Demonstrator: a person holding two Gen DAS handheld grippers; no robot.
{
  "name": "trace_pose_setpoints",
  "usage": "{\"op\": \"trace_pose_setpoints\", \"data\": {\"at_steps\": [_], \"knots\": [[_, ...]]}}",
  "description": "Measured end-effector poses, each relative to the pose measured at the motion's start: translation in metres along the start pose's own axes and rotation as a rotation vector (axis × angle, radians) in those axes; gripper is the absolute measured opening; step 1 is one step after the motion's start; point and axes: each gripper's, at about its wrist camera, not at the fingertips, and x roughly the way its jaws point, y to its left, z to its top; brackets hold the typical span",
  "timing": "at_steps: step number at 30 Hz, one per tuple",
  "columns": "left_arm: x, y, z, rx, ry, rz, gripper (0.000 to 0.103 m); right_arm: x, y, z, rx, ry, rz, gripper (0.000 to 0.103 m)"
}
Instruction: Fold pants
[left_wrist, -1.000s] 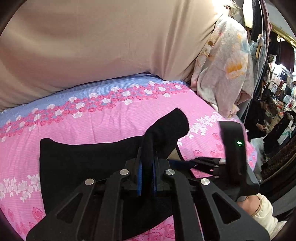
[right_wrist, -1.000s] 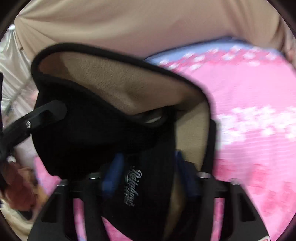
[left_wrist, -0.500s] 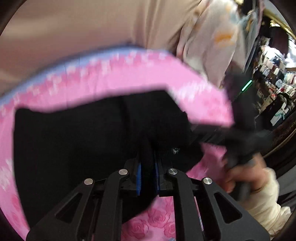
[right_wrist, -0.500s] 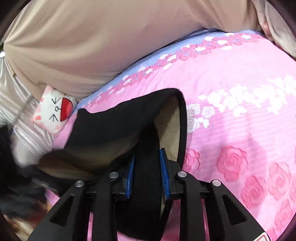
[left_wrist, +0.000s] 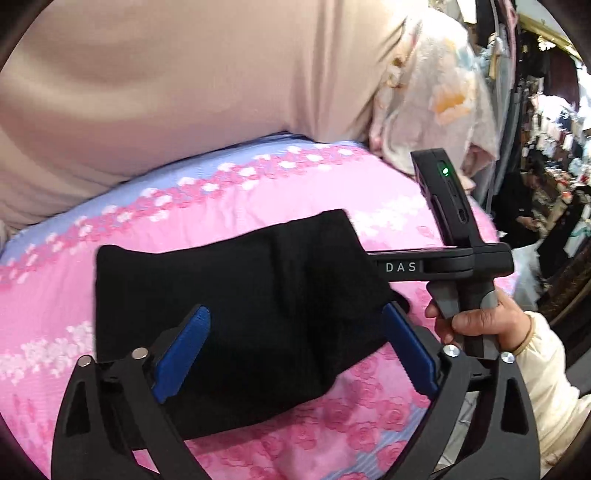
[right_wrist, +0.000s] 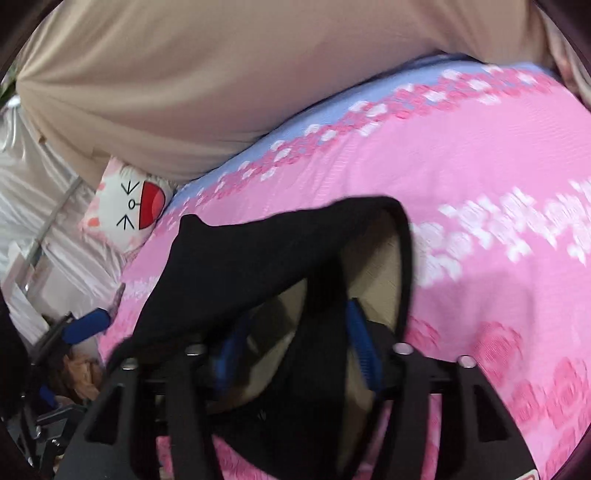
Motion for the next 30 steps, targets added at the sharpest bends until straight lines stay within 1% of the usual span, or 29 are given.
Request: {"op": "trace_pose_setpoints", "data": {"at_steps": [1, 2, 3, 4, 5, 6, 8, 10, 12, 13, 14, 15, 16, 17, 18, 20, 21, 22, 23, 24, 25, 27, 28, 29, 30], "knots": [[0.001, 0.002, 0.001, -0.002, 0.0, 0.019, 0.094, 0.006, 0.007, 0.003, -0.035, 0.015, -0.012, 0.057], [0.002, 0.004, 0.001, -0.008, 0.003, 0.031, 0.095, 0.013, 0.012, 0.005, -0.062, 0.028, -0.025, 0.051], [0.003, 0.008, 0.001, -0.018, 0.011, 0.036, 0.095, 0.018, 0.014, 0.006, -0.081, 0.05, -0.034, 0.04], [0.006, 0.012, 0.001, -0.03, 0.02, 0.037, 0.095, 0.023, 0.015, 0.005, -0.098, 0.073, -0.048, 0.033], [0.006, 0.017, 0.0, -0.048, 0.026, 0.038, 0.095, 0.025, 0.015, 0.005, -0.103, 0.076, -0.05, 0.027], [0.006, 0.021, -0.001, -0.058, 0.028, 0.038, 0.095, 0.023, 0.016, 0.005, -0.106, 0.079, -0.04, 0.017], [0.004, 0.027, -0.003, -0.073, 0.024, 0.049, 0.095, 0.009, 0.017, 0.003, -0.102, 0.053, -0.016, 0.012], [0.004, 0.033, -0.005, -0.077, 0.023, 0.068, 0.095, -0.018, 0.022, 0.006, -0.107, -0.021, -0.008, 0.011], [0.007, 0.038, -0.006, -0.084, 0.032, 0.083, 0.095, -0.035, 0.014, 0.007, -0.08, -0.073, 0.005, 0.011], [0.009, 0.039, -0.007, -0.085, 0.036, 0.084, 0.095, -0.033, -0.002, 0.005, -0.047, -0.072, -0.037, 0.011], [0.016, 0.04, -0.01, -0.082, 0.044, 0.09, 0.095, -0.023, -0.018, 0.001, -0.02, -0.047, -0.09, 0.012], [0.022, 0.041, -0.011, -0.082, 0.056, 0.101, 0.095, -0.009, -0.034, -0.005, 0.011, -0.003, -0.127, 0.018], [0.033, 0.042, -0.014, -0.081, 0.078, 0.109, 0.095, -0.005, -0.051, -0.012, 0.077, -0.025, -0.059, 0.019], [0.04, 0.043, -0.017, -0.082, 0.096, 0.111, 0.095, -0.012, -0.059, -0.016, 0.145, -0.035, 0.002, 0.022], [0.045, 0.045, -0.019, -0.086, 0.11, 0.121, 0.095, -0.019, -0.059, -0.016, 0.152, -0.041, -0.011, 0.028], [0.055, 0.051, -0.024, -0.106, 0.144, 0.144, 0.095, -0.054, -0.046, -0.019, 0.108, -0.153, -0.165, 0.031], [0.055, 0.056, -0.025, -0.125, 0.146, 0.143, 0.095, -0.069, -0.038, -0.02, 0.091, -0.193, -0.229, 0.031], [0.054, 0.06, -0.027, -0.14, 0.142, 0.142, 0.095, -0.087, -0.027, -0.021, 0.077, -0.24, -0.244, 0.031], [0.053, 0.065, -0.028, -0.157, 0.134, 0.137, 0.095, -0.098, -0.016, -0.022, 0.063, -0.27, -0.207, 0.031], [0.053, 0.07, -0.029, -0.168, 0.131, 0.143, 0.095, -0.103, -0.003, -0.022, 0.039, -0.278, -0.167, 0.031], [0.053, 0.074, -0.029, -0.179, 0.129, 0.157, 0.095, -0.102, 0.018, -0.021, -0.015, -0.267, -0.138, 0.031], [0.055, 0.08, -0.03, -0.19, 0.127, 0.171, 0.095, -0.084, 0.046, -0.023, -0.102, -0.222, -0.123, 0.031], [0.056, 0.083, -0.03, -0.195, 0.128, 0.181, 0.095, -0.06, 0.051, -0.026, -0.139, -0.155, -0.121, 0.031], [0.056, 0.083, -0.031, -0.194, 0.127, 0.193, 0.095, -0.038, 0.049, -0.028, -0.154, -0.098, -0.145, 0.028], [0.056, 0.085, -0.031, -0.19, 0.123, 0.209, 0.095, -0.017, 0.04, -0.031, -0.157, -0.054, -0.208, 0.026]]}}
